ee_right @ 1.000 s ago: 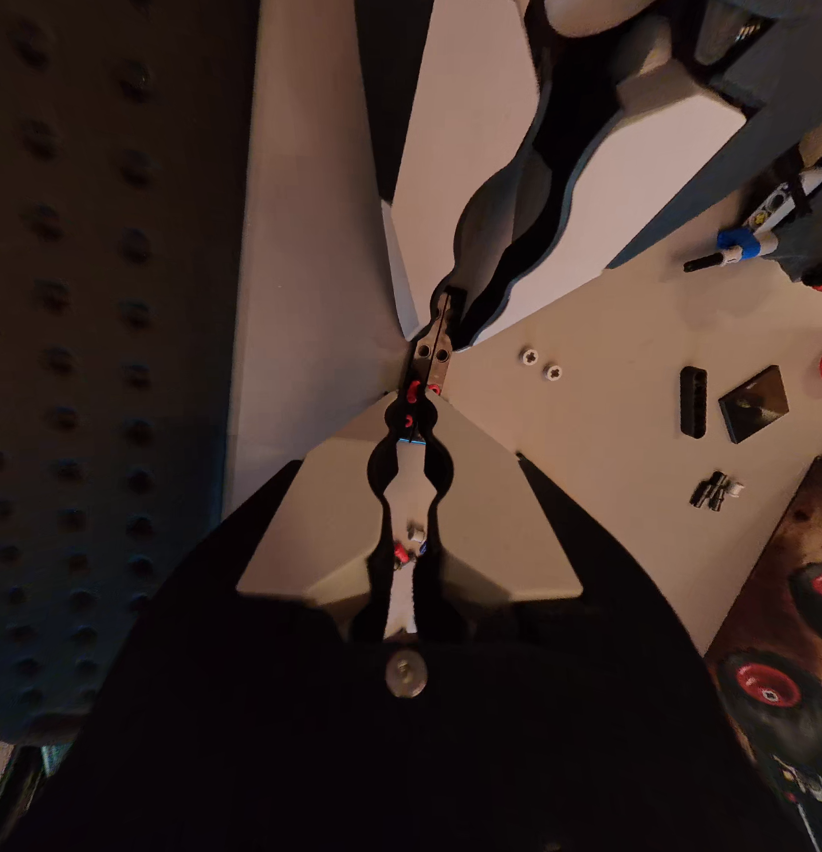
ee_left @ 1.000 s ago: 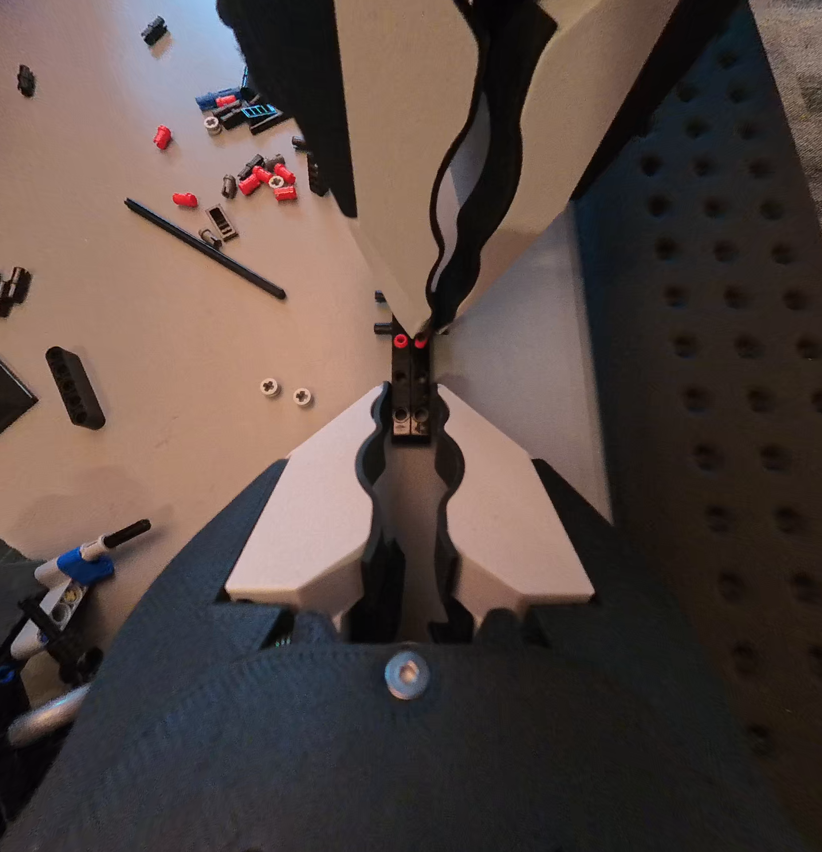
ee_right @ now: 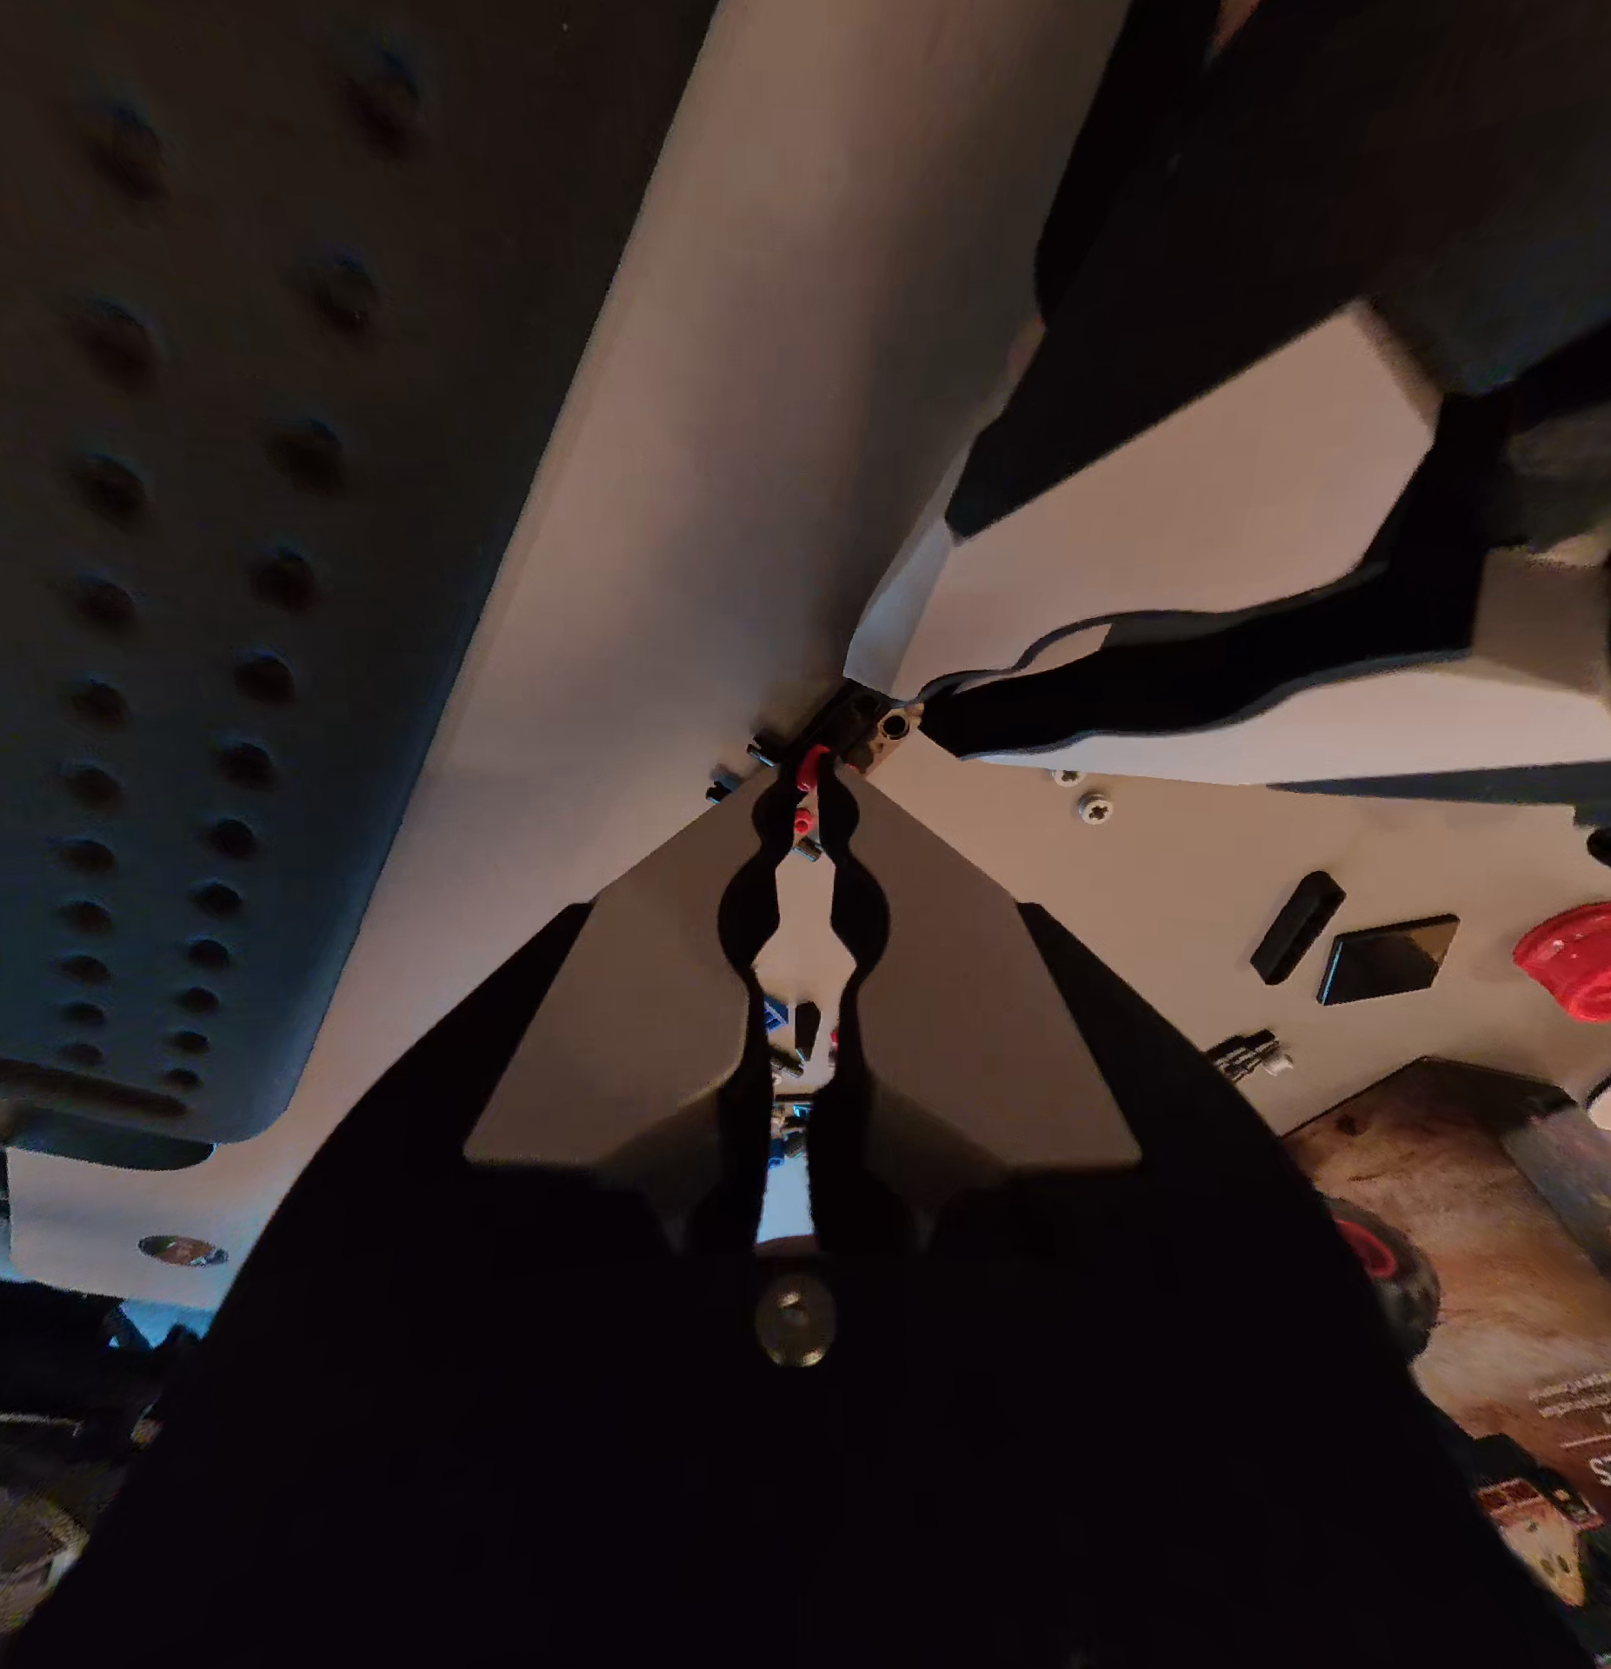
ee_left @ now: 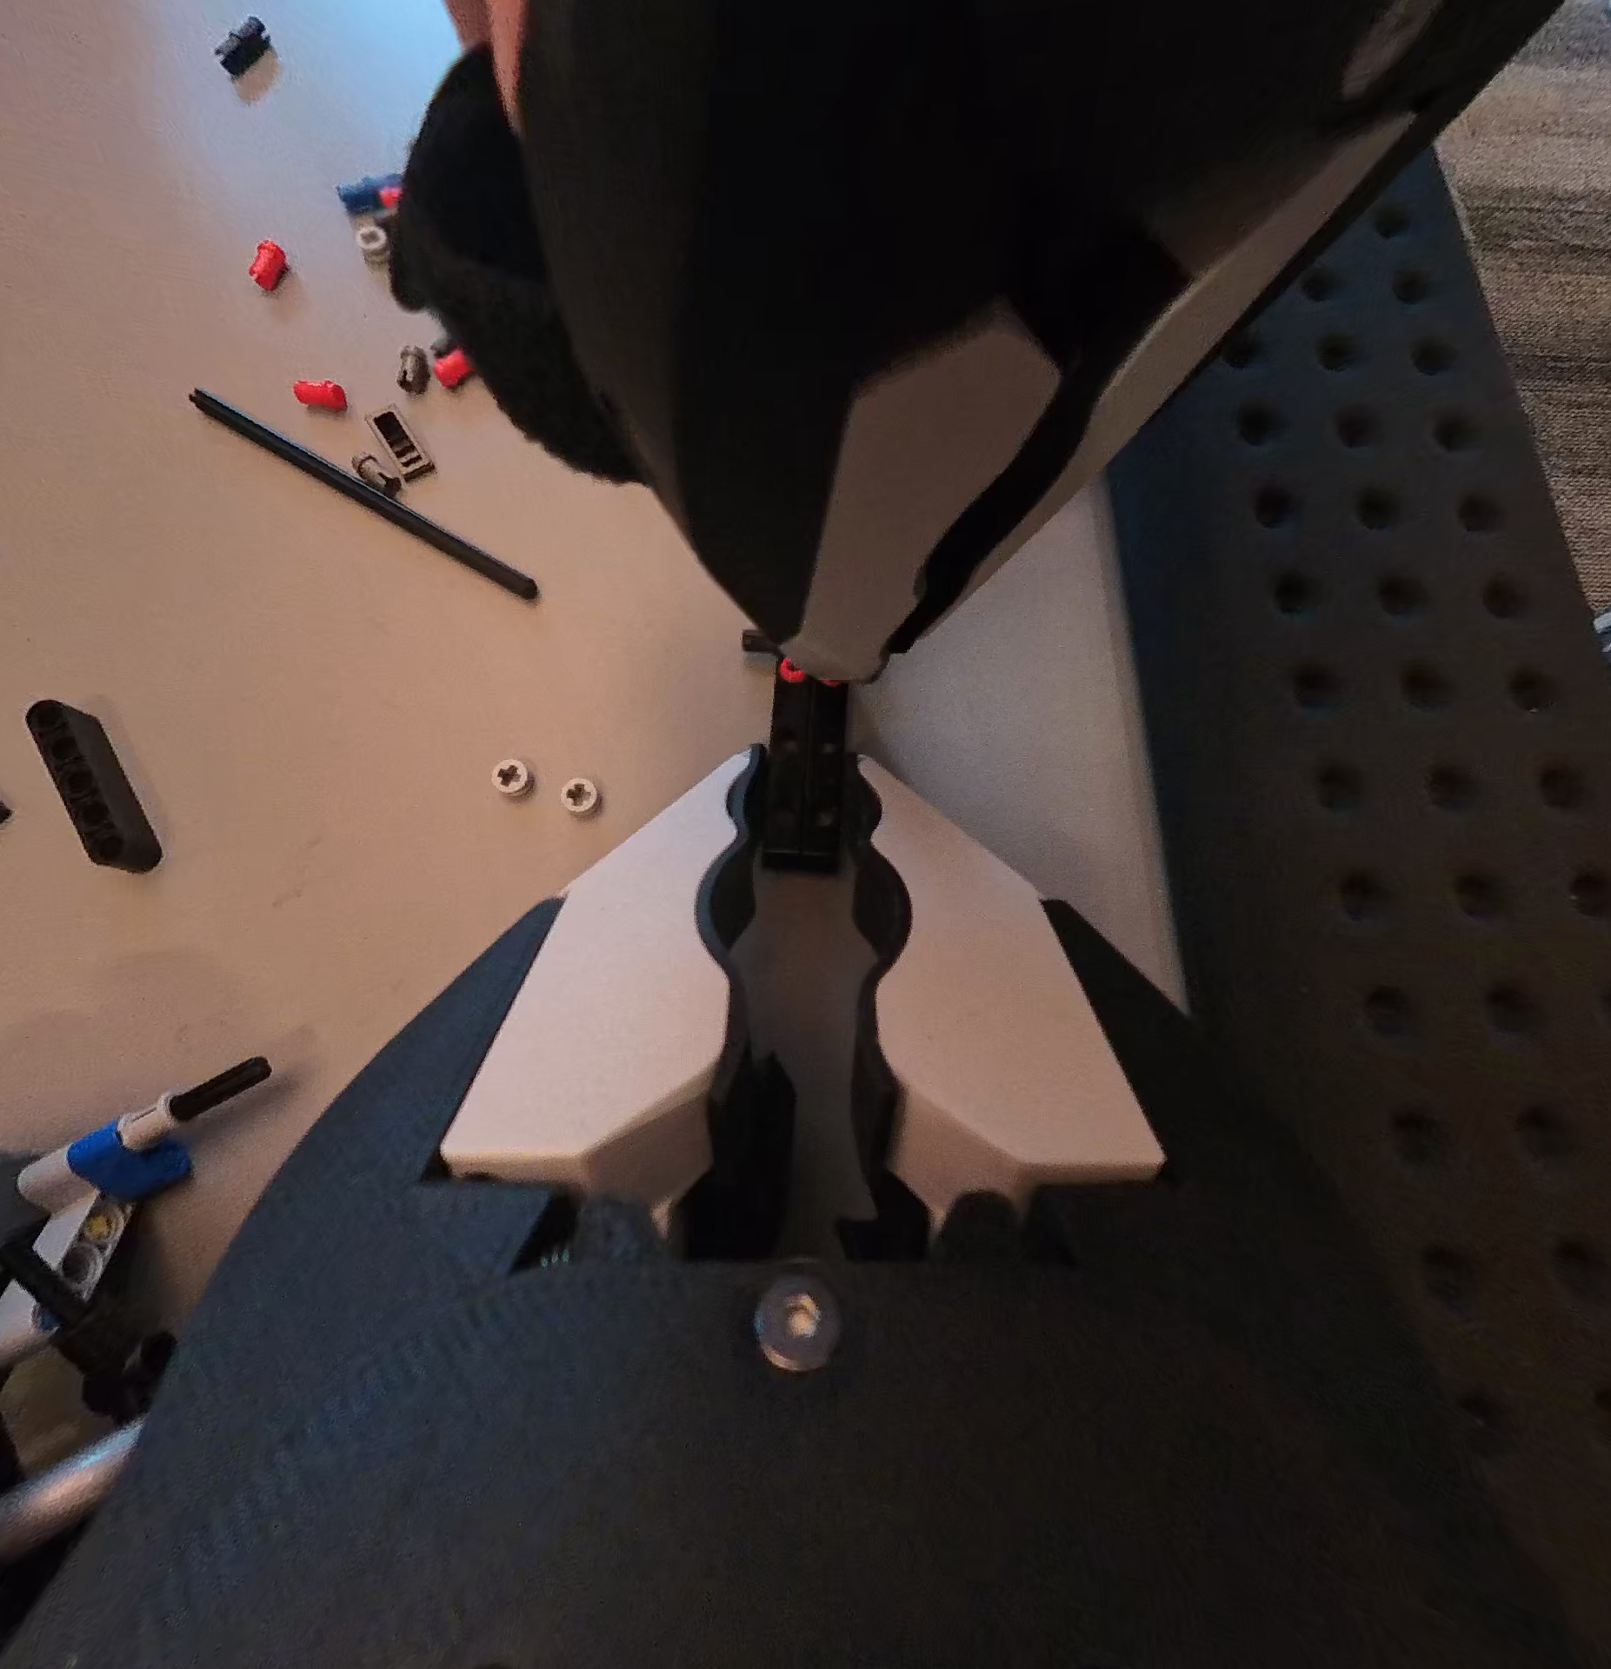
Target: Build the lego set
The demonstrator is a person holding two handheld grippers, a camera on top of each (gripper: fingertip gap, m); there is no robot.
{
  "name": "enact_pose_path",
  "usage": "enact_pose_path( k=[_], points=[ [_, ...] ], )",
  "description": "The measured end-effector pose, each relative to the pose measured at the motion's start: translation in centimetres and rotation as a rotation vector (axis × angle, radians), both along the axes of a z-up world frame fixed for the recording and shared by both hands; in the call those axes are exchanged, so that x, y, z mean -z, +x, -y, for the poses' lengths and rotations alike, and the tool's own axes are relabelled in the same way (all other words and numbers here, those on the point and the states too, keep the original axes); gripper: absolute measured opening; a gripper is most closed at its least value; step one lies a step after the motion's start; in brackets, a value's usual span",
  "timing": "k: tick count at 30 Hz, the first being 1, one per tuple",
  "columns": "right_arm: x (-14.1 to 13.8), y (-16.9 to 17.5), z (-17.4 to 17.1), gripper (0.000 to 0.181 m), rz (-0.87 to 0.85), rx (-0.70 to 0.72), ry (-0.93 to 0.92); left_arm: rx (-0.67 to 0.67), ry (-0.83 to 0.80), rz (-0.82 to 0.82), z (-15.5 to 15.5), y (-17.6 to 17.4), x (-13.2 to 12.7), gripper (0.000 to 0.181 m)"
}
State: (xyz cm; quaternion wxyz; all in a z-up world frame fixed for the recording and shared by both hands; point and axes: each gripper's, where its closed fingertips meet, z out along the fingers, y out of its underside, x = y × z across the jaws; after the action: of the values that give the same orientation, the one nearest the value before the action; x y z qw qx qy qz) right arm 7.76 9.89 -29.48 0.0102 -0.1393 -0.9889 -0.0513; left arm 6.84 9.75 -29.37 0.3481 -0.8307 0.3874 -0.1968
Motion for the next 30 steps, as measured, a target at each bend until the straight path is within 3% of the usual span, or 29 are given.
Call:
enact_pose_path(
  k=[19,30],
  points=[
    [0.39,0.11,-0.07,0.001,0.112,-0.009,-0.012,0.002,-0.011,0.007,0.04,0.01,-0.01,0.015],
    [0.17,0.3,-0.03,0.002,-0.024,0.108,-0.172,0.003,-0.011,0.008,0.06,0.02,-0.04,0.015]
  ],
)
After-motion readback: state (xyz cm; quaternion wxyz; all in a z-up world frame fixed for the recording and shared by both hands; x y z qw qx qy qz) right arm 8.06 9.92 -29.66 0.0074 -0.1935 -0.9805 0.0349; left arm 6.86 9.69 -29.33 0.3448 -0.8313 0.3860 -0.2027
